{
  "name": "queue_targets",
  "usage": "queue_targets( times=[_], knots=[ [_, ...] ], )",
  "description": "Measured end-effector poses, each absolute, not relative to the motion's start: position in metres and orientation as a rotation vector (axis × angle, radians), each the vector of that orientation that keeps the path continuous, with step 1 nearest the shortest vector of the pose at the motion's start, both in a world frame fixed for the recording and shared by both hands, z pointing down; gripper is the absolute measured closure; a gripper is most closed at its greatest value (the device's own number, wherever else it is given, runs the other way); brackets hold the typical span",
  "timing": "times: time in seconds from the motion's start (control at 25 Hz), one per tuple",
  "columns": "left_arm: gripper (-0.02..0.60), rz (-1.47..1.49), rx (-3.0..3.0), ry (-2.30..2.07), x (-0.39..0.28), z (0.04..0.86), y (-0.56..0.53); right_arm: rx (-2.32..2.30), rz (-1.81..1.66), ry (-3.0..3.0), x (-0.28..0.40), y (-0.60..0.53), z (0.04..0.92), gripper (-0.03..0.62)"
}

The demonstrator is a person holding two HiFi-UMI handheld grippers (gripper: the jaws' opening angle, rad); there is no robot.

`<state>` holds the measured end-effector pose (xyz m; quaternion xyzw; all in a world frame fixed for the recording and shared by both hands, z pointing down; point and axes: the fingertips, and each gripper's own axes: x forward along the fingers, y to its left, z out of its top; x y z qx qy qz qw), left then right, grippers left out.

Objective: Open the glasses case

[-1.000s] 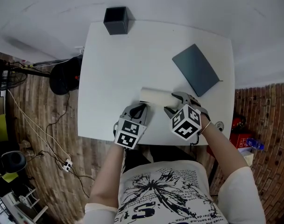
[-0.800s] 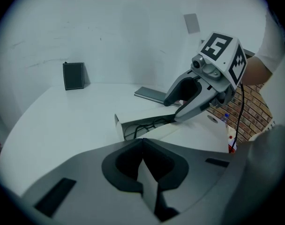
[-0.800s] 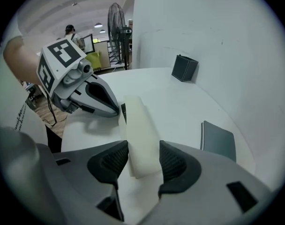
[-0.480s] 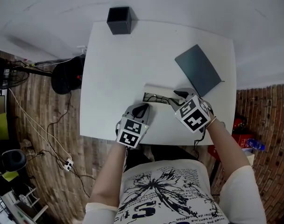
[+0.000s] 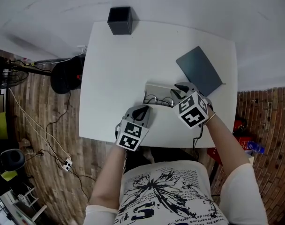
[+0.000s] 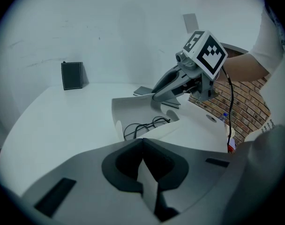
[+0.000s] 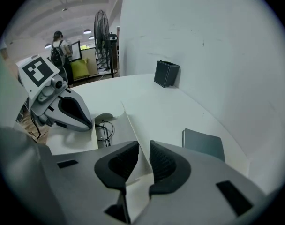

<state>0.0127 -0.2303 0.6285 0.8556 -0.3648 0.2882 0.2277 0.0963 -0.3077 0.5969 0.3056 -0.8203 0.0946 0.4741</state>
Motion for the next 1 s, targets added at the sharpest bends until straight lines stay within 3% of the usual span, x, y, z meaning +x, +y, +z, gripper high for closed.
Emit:
queue_targets(
  times=[0.8, 1.0],
  knots=[
    [0.568, 0.789, 2.332, -1.033, 0.012, 0.629, -0.238, 0.790, 0.176, -2.053, 0.103, -0.337, 0.608, 0.461],
    [0.568, 0.778, 2.318, -1.017, 0.012, 0.630, -0.237, 0.831, 0.157, -2.099, 0.099, -0.329, 0.591, 0.382]
  ],
)
